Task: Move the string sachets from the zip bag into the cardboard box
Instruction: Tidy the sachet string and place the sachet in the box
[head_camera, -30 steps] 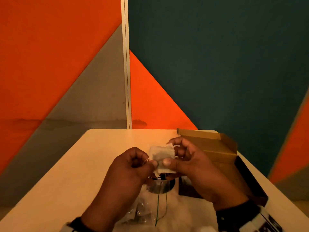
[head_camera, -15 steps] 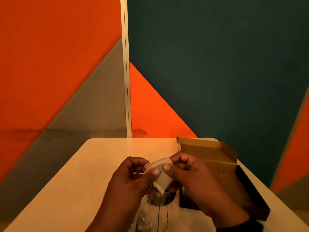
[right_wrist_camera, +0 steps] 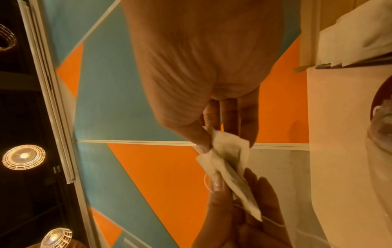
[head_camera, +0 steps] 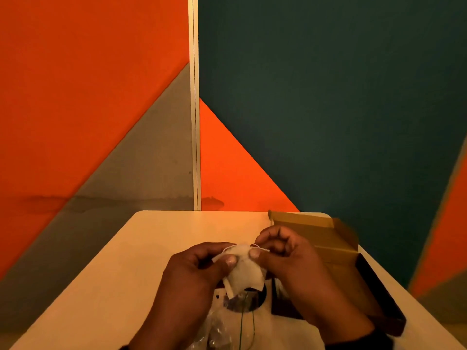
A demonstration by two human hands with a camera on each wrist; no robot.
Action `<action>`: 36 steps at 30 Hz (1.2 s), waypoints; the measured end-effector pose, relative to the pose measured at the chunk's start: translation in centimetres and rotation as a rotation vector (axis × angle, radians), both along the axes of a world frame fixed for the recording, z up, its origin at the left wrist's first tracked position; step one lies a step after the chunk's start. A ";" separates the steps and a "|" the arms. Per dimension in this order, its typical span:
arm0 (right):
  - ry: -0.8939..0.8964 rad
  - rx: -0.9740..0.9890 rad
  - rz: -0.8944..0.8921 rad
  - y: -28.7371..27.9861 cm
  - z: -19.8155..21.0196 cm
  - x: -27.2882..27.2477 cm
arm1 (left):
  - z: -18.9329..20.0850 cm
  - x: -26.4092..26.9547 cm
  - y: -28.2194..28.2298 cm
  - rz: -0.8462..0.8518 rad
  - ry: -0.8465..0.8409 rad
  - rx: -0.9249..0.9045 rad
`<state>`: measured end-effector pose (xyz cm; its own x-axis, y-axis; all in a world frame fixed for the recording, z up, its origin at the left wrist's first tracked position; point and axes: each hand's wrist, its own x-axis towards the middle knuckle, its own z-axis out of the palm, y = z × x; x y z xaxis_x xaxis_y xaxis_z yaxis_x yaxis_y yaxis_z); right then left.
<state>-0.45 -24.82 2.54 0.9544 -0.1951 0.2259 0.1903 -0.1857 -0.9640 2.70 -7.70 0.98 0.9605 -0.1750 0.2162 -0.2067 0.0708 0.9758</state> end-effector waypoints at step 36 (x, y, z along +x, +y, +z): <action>-0.096 0.032 0.007 -0.2 -1.1 0.7 | 0.8 -0.8 0.8 -0.133 -0.118 0.323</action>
